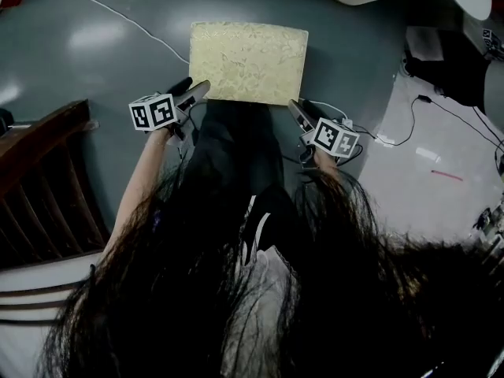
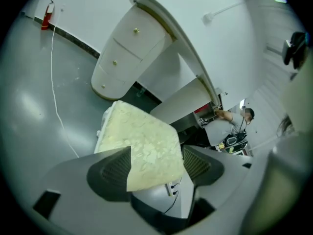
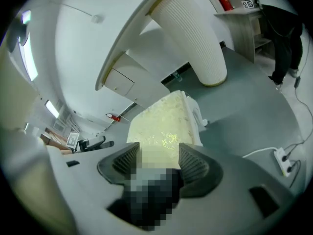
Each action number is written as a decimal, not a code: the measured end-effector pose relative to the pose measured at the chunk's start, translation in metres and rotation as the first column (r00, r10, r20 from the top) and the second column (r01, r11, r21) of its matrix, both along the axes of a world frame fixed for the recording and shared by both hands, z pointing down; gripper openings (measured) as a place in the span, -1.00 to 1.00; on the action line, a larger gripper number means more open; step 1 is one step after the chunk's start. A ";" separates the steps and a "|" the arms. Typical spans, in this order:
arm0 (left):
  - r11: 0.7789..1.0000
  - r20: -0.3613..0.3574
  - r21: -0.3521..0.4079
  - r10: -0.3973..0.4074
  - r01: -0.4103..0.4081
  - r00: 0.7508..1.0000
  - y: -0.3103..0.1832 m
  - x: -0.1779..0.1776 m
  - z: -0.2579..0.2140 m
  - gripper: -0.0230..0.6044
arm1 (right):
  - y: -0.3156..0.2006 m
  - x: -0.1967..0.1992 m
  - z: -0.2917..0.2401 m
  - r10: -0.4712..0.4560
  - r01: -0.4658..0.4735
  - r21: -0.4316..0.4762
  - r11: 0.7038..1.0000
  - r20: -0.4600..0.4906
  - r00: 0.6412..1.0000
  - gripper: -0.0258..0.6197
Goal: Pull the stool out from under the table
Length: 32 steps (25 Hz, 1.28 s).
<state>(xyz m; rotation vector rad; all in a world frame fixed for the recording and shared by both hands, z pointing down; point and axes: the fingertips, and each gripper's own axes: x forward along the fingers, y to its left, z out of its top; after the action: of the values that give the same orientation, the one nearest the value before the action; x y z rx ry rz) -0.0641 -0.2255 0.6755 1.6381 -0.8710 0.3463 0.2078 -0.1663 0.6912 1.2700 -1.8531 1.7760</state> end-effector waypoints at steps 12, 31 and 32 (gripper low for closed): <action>0.942 -0.115 0.333 0.097 -0.054 0.989 -0.047 0.107 -0.207 -0.01 | -0.061 -0.012 -0.179 -0.130 0.138 0.288 0.948 -0.047 0.990 -0.12; 0.844 -0.045 0.491 0.273 -0.217 0.961 -0.026 0.073 -0.326 -0.15 | -0.057 -0.088 -0.305 -0.091 0.104 0.428 0.898 -0.050 0.995 -0.35; 0.835 -0.046 0.502 0.287 -0.226 0.957 -0.023 0.068 -0.330 -0.20 | -0.055 -0.097 -0.309 -0.085 0.099 0.435 0.895 -0.052 0.995 -0.37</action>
<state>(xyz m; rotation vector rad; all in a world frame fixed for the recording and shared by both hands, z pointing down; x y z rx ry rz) 0.0034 -0.2486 0.3455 2.2421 -0.6760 0.2134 0.1109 -0.2211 0.3819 1.3133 -2.3396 1.3217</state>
